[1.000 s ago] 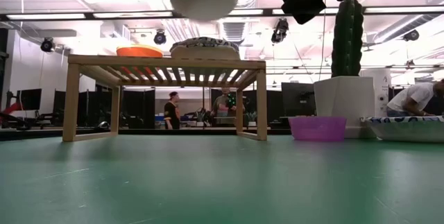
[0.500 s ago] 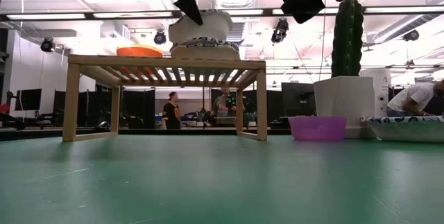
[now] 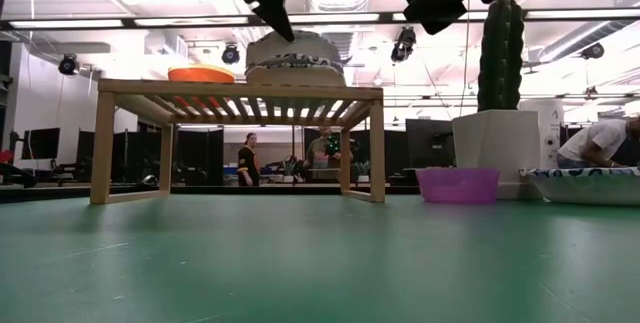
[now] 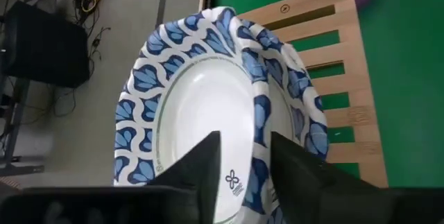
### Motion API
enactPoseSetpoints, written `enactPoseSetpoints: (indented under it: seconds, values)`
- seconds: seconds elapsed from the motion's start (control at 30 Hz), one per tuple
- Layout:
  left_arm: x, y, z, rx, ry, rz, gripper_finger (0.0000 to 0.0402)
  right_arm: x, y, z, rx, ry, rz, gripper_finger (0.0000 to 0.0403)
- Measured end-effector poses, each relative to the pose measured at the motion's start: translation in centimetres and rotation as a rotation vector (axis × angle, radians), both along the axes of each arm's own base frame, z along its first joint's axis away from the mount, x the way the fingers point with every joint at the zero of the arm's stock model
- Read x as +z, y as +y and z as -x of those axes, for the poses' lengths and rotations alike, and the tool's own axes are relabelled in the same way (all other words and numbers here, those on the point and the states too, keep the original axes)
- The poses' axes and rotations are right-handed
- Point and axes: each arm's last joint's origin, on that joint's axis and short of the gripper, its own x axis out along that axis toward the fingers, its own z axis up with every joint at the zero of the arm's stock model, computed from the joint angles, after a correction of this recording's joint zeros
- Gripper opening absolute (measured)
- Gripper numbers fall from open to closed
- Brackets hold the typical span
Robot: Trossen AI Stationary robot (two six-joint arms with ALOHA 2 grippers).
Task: Place and stack bowls onto a shelf
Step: Stack the left white blue bowl on top of the white blue bowl on the shelf, then stack the purple bowl on top of the yellow bowl on the shelf
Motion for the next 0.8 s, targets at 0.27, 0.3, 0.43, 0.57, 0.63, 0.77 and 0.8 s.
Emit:
enactPoseSetpoints:
  seconds: [0.27, 0.3, 0.43, 0.57, 0.63, 0.77, 0.8]
  values:
    - [1.2, -3.1, 0.7, -0.006, 0.009, 0.08, 0.0163, 0.0, 0.0, 0.0, -0.001, 0.0, 0.0, 0.0125]
    - [1.4, -3.7, 0.7, -0.007, 0.007, 0.091, 0.0164, 0.0, 0.0, 0.0, -0.001, 0.0, 0.0, 0.0125]
    - [1.5, -6.2, 1.1, -0.017, 0.001, 0.141, 0.0166, 0.0, 0.0, 0.0, -0.002, -0.001, 0.0, 0.0125]
    - [0.7, -9.3, 1.5, -0.029, 0.027, 0.196, 0.0166, 0.0, 0.0, 0.0, -0.002, -0.001, 0.0, 0.0125]
    - [0.0, -11.1, 1.5, -0.06, 0.043, 0.211, 0.0166, 0.0, -0.1, 0.0, -0.011, 0.0, -0.004, 0.0125]
    - [-2.1, -14.8, 1.9, -0.154, 0.087, 0.216, 0.0166, 0.0, -0.3, -0.1, -0.087, -0.001, 0.01, 0.0125]
    - [-2.6, -15.7, 2.0, -0.177, 0.095, 0.216, 0.0166, 0.0, -0.3, -0.1, -0.109, -0.002, 0.014, 0.0125]
